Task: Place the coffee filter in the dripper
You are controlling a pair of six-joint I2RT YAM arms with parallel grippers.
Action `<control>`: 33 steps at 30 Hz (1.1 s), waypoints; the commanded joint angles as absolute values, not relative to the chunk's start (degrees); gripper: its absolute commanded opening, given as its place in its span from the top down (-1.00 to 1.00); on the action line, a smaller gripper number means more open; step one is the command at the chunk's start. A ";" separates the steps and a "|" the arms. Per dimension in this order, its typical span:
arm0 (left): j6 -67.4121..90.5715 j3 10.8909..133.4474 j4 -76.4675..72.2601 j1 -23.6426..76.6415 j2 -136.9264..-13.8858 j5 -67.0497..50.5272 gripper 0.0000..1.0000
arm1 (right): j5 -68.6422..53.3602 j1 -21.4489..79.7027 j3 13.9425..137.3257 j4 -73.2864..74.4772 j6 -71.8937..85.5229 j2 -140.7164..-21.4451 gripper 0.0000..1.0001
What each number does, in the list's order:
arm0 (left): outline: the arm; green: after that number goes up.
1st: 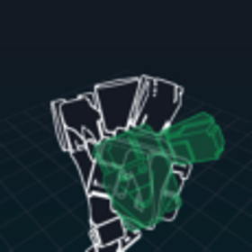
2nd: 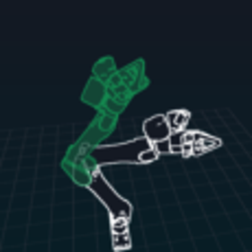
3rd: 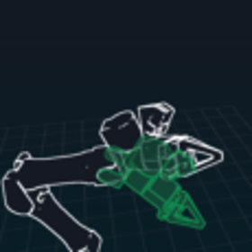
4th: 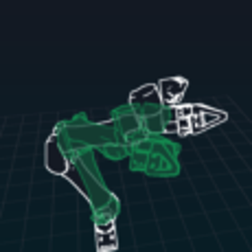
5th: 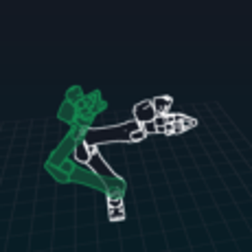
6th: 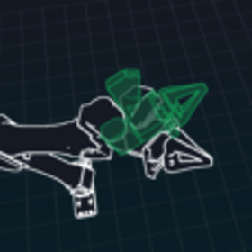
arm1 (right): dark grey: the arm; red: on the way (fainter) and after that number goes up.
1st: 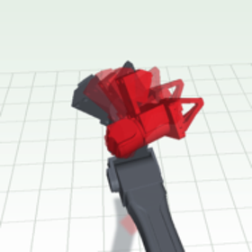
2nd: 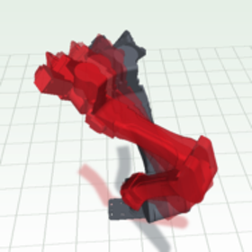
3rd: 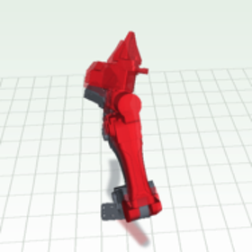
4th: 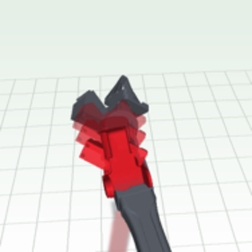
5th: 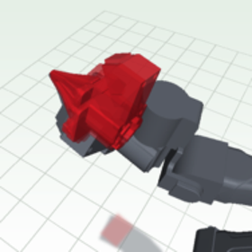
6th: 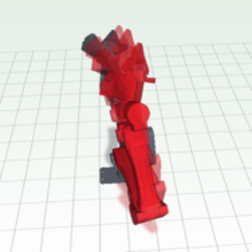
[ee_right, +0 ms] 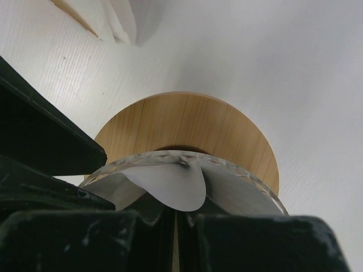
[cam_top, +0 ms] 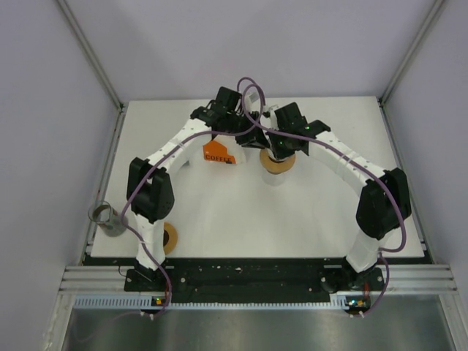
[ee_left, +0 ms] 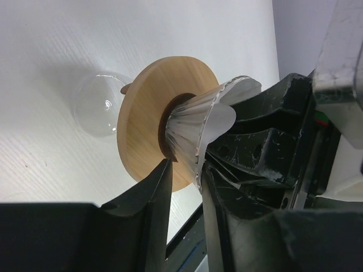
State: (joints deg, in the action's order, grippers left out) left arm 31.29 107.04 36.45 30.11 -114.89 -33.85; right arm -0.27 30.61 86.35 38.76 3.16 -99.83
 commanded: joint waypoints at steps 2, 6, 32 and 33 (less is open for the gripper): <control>30.15 106.88 34.72 30.94 -115.05 -34.19 0.46 | -3.34 30.85 84.37 39.29 1.94 -100.46 1.00; 29.62 105.47 34.63 30.85 -114.26 -33.66 0.60 | -3.43 30.67 85.86 39.20 1.85 -97.65 1.00; 26.72 106.52 34.45 30.94 -111.36 -30.94 0.44 | -2.82 27.25 89.21 36.48 -2.55 -86.40 0.65; 26.63 106.61 34.45 30.94 -111.27 -30.94 0.41 | -2.64 27.33 89.21 36.47 -2.72 -86.22 0.66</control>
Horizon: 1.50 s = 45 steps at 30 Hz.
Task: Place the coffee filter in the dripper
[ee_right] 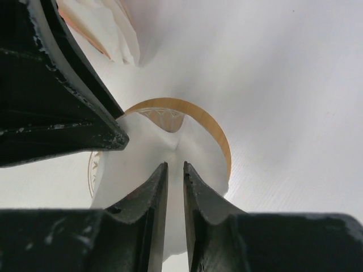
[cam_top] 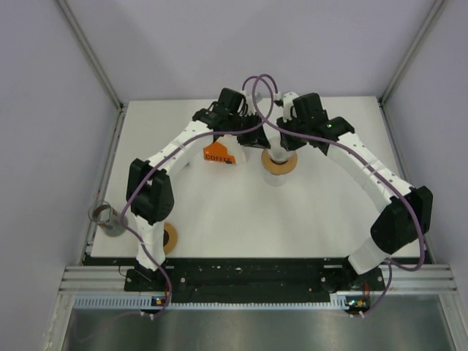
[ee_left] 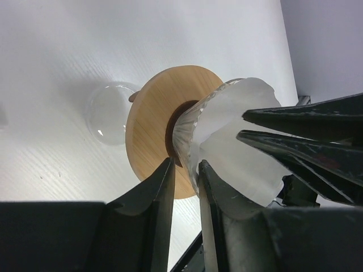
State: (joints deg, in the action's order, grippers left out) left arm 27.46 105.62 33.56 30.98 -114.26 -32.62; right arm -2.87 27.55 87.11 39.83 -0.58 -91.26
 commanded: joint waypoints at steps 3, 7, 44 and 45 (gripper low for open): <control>26.37 107.14 34.63 30.94 -111.27 -30.94 0.32 | -2.90 27.25 89.21 36.47 -2.90 -85.61 0.64; 25.93 107.40 34.98 30.94 -111.18 -30.67 0.24 | -5.18 27.25 88.68 36.56 -3.95 -84.55 0.51; 20.57 114.09 42.54 12.94 -101.70 -33.48 -0.11 | -3.36 50.79 82.53 37.44 -18.71 -85.06 0.32; 20.57 113.65 42.80 10.92 -100.82 -33.83 -0.11 | -1.69 51.58 82.44 37.44 -19.50 -86.56 0.38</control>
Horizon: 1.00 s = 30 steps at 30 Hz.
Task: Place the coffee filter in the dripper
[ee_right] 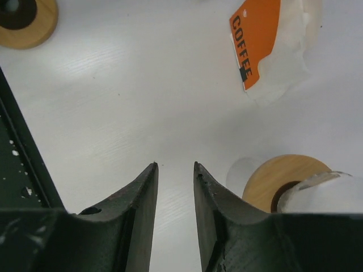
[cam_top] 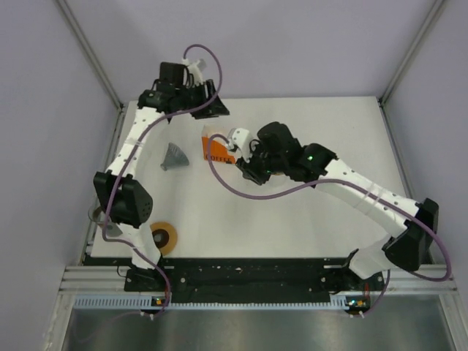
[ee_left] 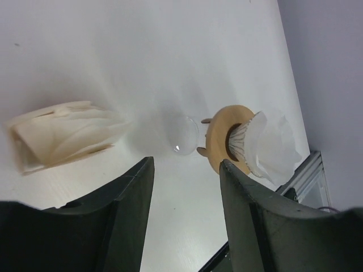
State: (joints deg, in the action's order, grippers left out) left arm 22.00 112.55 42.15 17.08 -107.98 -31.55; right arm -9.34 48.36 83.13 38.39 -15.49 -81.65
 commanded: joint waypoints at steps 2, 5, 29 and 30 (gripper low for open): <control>20.13 111.81 42.89 7.49 -99.06 -34.45 -0.11 | 2.26 52.73 82.62 37.62 -21.17 -90.24 0.54; 18.99 108.47 42.72 3.62 -96.34 -35.07 -0.12 | 6.40 53.61 82.88 37.18 -23.29 -94.82 0.83; 20.04 100.02 39.81 -2.55 -93.96 -40.08 -0.14 | 37.35 54.32 83.41 30.94 -31.37 -117.77 1.00; 20.04 100.02 39.90 -2.64 -93.87 -40.17 -0.13 | 38.22 54.14 83.06 30.59 -31.64 -117.95 1.00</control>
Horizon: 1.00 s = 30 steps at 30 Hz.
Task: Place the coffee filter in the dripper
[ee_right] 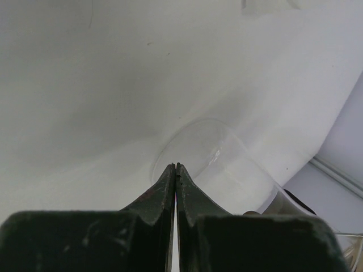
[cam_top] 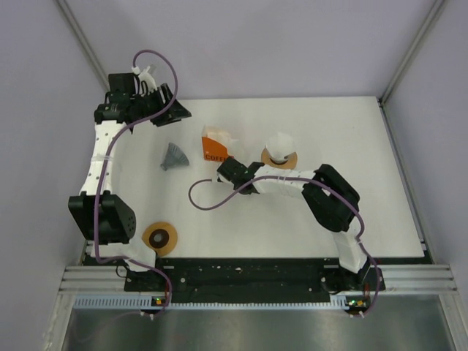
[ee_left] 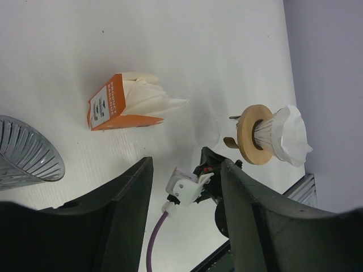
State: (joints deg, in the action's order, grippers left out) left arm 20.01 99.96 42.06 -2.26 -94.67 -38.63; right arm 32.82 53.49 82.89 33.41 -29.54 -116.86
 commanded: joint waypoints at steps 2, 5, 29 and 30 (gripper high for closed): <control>20.13 100.02 39.81 -2.81 -93.78 -40.34 -0.14 | 39.19 53.97 82.44 29.71 -32.34 -118.21 1.00; 20.21 100.02 39.90 -3.07 -93.78 -40.69 -0.14 | 39.81 53.26 82.09 29.18 -32.61 -118.48 1.00; 5.02 104.41 51.32 -3.69 -91.23 -31.65 -0.15 | 41.75 39.20 75.23 23.91 -32.78 -113.12 1.00; 4.14 104.33 51.94 -3.69 -90.71 -30.60 -0.15 | 41.57 39.29 75.67 23.99 -32.61 -113.12 1.00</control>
State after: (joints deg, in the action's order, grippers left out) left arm 11.00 101.82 48.14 -3.07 -94.50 -35.31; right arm 40.40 39.90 74.63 25.52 -33.01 -116.95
